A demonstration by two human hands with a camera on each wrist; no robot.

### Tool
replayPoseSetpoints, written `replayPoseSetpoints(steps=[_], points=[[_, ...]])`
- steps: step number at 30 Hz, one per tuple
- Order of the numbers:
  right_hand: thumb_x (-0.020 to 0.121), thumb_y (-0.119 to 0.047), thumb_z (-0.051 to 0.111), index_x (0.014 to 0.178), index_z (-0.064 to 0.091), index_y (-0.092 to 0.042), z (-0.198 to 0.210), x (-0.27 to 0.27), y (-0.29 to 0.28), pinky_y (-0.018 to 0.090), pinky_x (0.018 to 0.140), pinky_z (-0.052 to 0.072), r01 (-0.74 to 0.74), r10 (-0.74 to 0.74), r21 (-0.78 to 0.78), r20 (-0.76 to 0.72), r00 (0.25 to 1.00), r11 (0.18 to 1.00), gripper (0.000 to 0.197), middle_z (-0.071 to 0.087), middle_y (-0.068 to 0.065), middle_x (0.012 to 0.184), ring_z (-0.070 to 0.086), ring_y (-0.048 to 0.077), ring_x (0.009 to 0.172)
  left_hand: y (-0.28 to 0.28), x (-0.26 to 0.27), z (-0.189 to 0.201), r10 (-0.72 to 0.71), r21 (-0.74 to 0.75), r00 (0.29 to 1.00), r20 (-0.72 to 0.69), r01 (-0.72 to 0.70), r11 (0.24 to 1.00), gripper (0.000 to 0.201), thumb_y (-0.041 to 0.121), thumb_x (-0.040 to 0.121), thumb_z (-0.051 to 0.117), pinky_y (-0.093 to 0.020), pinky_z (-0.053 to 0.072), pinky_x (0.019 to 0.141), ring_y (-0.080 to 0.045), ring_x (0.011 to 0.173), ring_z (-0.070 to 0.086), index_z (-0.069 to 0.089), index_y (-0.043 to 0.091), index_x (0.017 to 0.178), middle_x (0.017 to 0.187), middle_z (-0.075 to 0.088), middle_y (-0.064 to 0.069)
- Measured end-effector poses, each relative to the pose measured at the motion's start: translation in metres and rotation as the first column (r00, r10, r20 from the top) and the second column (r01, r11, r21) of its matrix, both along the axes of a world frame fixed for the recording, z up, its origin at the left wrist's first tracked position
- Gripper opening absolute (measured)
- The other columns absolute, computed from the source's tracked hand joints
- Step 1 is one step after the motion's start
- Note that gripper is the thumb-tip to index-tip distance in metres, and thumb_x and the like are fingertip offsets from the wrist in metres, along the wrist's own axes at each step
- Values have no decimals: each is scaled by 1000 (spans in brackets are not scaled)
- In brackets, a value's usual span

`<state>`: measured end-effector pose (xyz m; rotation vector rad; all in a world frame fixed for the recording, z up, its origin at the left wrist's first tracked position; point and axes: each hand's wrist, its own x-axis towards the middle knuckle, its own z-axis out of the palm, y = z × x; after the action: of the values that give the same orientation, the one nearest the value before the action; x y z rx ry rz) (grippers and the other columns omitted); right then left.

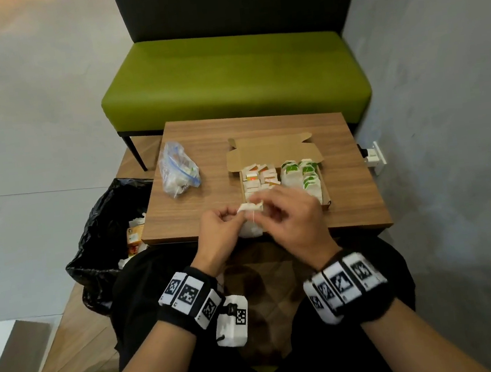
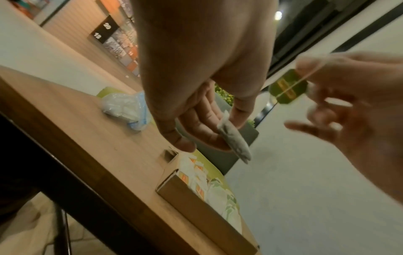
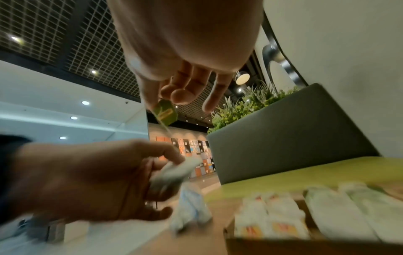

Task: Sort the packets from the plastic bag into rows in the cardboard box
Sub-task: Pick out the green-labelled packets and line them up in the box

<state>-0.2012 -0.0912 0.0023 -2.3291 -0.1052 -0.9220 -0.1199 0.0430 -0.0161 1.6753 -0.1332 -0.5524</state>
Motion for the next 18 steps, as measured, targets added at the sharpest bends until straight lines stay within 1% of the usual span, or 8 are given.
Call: replayPoseSetpoints(steps=[1,2,4,7,10,12,15,18], points=[[85,-29,74,99,74,-14,-9,-9,3,32,60,50,-36,36,1,-48,998,999,21,63,-4,72,54,10,62,1,5,1,35,-22,999,-17,-35,999,15,9,88,70,-33,50,67,-17,65,60,69,13,73,66,66,-6],[84,-31,73,98,74,-15,-18,-17,4,30,61,50,-62,62,5,-103,993,998,21,62,-6,73,53,8,62,2,9,3,61,-36,998,-29,-62,997,17,8,88,69,-34,51,68,-16,64,61,68,14,72,65,67,-4],[81,-34,73,95,74,-19,-33,-29,1,30,63,51,-84,88,26,-208,974,996,21,62,-10,74,53,5,60,2,13,9,79,-68,996,-37,-81,994,17,7,91,66,-26,52,65,-8,59,63,65,14,75,60,67,4],[78,-40,75,91,74,-23,-41,-37,-7,32,62,52,-73,110,119,-336,935,990,22,63,-13,73,56,6,60,3,12,19,59,-145,998,-32,-63,987,14,6,93,63,-18,53,61,-5,60,67,64,11,80,61,70,4],[80,-37,74,88,74,-24,-38,-32,-8,35,60,55,31,83,294,-369,926,955,15,67,-9,74,61,11,63,4,10,24,28,-207,999,-19,-32,978,10,6,93,63,-19,55,65,-8,66,70,65,9,83,67,73,0],[83,-28,77,94,72,-27,-33,-26,-10,36,64,57,139,35,449,-358,933,883,12,69,-4,75,63,12,66,4,7,30,0,-252,1000,-24,-6,968,7,6,93,63,-21,57,69,-10,72,71,65,6,87,74,75,-3],[81,-22,81,118,65,-27,-28,-18,-13,34,69,56,132,112,592,-358,927,795,40,66,2,76,62,18,67,4,3,36,-27,-294,999,-26,18,956,5,7,93,63,-24,58,73,-14,76,71,66,6,88,80,75,-8],[76,-31,85,135,57,-23,-29,-12,-11,30,61,52,57,251,577,-439,863,814,66,64,0,76,56,11,63,4,0,40,-49,-303,999,-13,43,952,8,7,92,64,-26,58,74,-16,76,70,67,9,85,80,74,-10]])
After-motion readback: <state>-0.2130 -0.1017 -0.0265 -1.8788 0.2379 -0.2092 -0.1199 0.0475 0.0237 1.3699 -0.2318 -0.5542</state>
